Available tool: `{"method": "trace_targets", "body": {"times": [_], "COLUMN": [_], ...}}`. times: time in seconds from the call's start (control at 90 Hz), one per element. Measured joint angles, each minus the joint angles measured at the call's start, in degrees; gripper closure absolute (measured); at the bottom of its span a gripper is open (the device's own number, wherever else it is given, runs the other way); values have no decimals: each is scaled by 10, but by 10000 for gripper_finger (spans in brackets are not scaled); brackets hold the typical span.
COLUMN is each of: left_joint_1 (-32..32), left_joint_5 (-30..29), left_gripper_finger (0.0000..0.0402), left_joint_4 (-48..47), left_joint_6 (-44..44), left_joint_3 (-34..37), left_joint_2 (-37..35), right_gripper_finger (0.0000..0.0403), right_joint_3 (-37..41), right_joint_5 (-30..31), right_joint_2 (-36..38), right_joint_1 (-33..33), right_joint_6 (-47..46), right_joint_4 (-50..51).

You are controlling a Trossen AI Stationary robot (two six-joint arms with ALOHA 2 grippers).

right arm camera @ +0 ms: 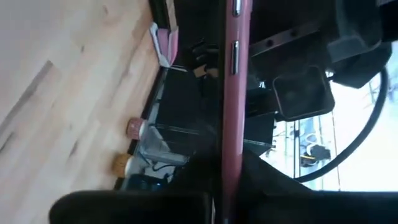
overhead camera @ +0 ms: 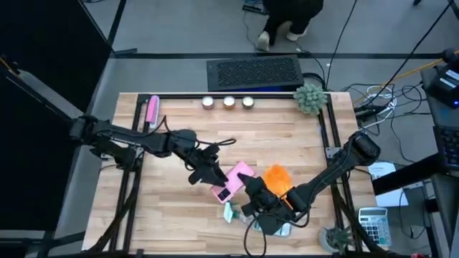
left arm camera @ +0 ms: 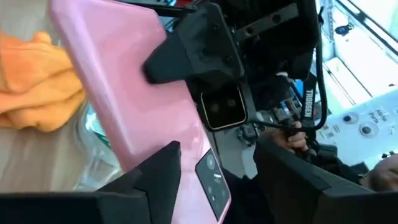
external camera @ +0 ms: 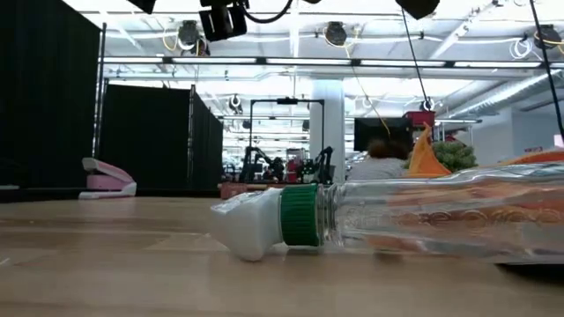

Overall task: Apply microfiber cloth
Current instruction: Spray the back of the cellphone using the spray bottle

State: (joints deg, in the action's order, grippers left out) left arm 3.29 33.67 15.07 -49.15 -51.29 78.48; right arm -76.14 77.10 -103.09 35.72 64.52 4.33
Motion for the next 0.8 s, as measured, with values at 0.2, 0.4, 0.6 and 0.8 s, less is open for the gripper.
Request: {"method": "trace_targets", "body": {"times": [0.2,0.4,0.6,0.8], "left_joint_1": [-28,-37,-9,9], "left_joint_5": [0,-15,3,26], "left_gripper_finger": [213,213,213,227], "left_joint_4": [-19,-70,-43,-3], "left_joint_6": [3,22,14,15], "left_joint_3": [2,2,2,2], "left_joint_2": [-41,-42,0,21], "right_gripper_finger": [394,394,393,391], "right_joint_3": [-2,-2,-2,-2], "right_joint_5": [19,14,6,-5], "right_joint_2": [4,4,4,4], "right_joint_1": [20,12,-6,-25], "right_joint_6": [-13,-22,-6,9], "right_joint_4": [-6,-2,0,0]}}
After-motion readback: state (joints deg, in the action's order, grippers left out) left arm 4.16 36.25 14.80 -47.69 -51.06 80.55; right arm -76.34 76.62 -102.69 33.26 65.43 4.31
